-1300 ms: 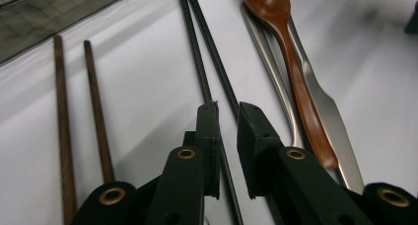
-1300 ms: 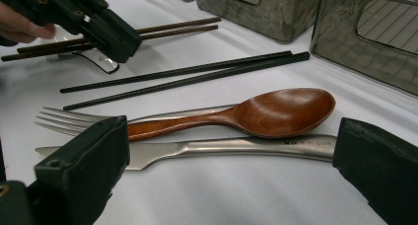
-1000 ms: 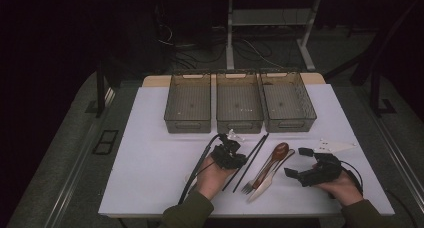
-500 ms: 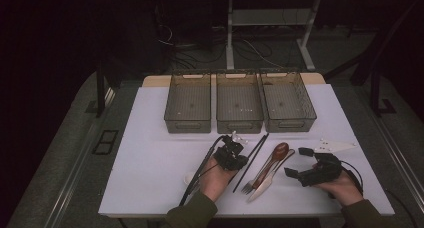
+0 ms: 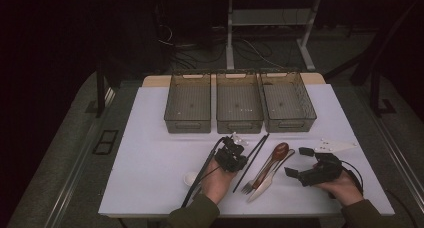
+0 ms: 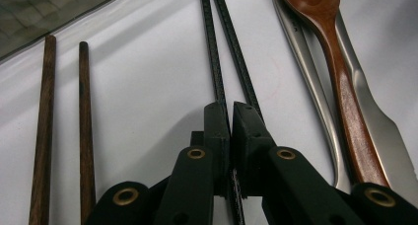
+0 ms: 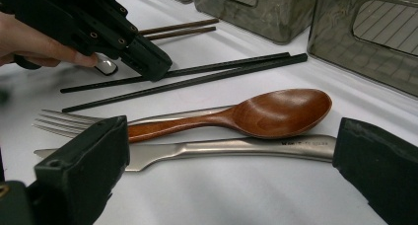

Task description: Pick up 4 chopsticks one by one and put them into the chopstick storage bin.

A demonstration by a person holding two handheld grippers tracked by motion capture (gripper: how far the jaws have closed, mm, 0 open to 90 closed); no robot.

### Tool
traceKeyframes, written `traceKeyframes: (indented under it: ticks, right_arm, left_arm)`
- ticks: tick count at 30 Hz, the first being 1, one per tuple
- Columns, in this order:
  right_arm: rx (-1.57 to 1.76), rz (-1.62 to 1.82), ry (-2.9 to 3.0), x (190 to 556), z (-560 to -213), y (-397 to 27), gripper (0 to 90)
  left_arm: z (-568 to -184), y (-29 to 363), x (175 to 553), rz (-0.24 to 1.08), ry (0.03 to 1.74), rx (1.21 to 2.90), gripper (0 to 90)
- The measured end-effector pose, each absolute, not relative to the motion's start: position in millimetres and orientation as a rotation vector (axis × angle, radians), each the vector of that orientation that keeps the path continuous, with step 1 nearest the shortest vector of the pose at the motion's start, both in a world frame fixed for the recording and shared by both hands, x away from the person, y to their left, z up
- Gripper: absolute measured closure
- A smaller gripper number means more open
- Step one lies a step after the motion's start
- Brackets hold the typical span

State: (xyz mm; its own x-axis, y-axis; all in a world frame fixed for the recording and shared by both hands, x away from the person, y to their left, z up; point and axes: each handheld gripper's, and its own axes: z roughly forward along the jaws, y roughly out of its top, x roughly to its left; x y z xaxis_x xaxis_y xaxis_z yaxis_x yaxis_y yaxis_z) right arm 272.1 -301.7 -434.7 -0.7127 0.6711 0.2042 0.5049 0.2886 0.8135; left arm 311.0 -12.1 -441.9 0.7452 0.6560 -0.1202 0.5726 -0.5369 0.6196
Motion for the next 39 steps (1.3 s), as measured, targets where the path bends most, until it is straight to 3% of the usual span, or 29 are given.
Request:
traceKeyframes:
  ticks: [25,39]
  right_arm:
    - [1.095,1.402,2.372,272.5,-434.2,-302.5,0.8]
    - [1.097,1.411,2.366,272.4,-433.4,-303.8,0.8]
  left_arm:
    - [-433.1,-10.3,311.1,0.205,0.935,2.248,85.1]
    - [-415.5,-4.9,314.9,0.140,0.900,2.213,85.1]
